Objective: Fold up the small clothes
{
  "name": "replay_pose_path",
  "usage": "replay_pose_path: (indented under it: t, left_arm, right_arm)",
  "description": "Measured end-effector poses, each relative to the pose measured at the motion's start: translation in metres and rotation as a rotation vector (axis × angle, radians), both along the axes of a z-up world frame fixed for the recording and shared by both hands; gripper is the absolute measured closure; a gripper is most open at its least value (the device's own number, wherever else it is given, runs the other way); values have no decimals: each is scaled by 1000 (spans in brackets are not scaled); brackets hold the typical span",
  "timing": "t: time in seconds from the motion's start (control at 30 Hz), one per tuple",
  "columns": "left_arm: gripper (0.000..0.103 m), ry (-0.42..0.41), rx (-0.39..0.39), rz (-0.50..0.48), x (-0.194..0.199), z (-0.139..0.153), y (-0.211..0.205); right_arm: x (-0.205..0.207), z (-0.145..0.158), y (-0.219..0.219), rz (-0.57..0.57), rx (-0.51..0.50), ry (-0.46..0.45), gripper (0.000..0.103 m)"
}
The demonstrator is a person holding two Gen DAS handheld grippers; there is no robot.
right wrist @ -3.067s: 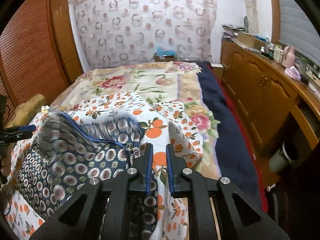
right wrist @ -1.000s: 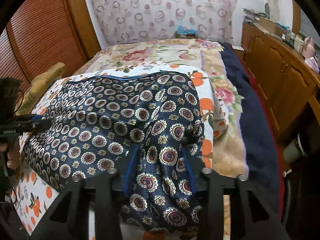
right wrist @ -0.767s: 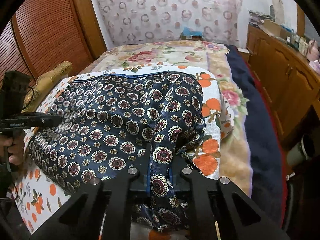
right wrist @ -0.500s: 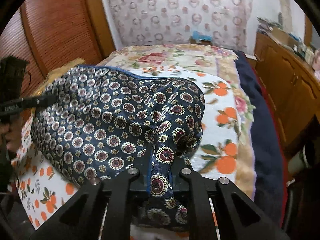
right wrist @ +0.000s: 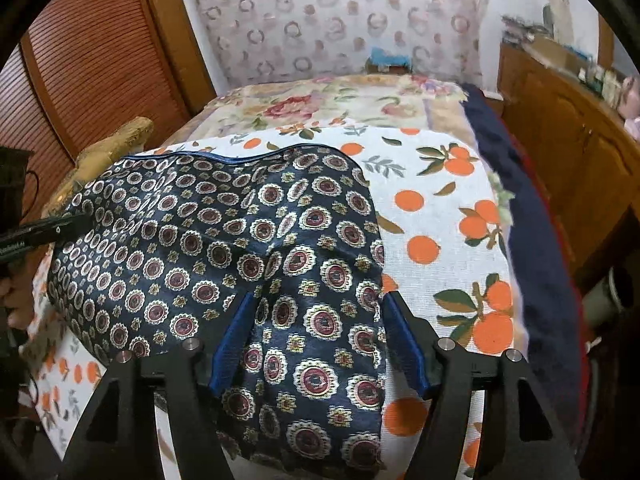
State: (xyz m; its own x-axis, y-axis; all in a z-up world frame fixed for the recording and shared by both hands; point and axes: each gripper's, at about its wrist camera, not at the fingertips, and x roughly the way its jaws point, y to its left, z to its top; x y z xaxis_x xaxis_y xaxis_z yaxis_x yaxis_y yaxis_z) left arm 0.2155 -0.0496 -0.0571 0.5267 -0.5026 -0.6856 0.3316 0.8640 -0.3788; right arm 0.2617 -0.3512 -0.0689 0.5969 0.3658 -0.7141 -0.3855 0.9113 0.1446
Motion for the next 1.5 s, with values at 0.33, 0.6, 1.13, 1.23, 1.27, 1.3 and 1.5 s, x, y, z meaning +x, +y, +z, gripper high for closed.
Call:
replay_pose_path:
  t: [0.33,0.6,1.13,1.23,1.27,1.3,1.5]
  left_arm:
    - [97,-96,-39,-35,-15,29,0]
    - [97,-217,-52,38,-35,76,44]
    - [97,-335,9,548,-81,83,226]
    - [97,-290,-7,621,-82,57,247]
    - [97,-268,-8,642,-82,47,253]
    - [97,-243,-9,658,-81,38,255]
    - [97,-199,13,698,-81,14,255]
  right_arm:
    - [-13,1,28,91,-20,-56,93]
    - [-19,49,53,138,7,-223,94]
    - [106,120,311,536,-77,-422,94]
    - [139,112,378,605,-132,-425,94]
    - [147,109,395,627,-146,-426,94]
    - [154,106,412,642,-163,-435,94]
    - [184,80,501,699,-228,-428,94]
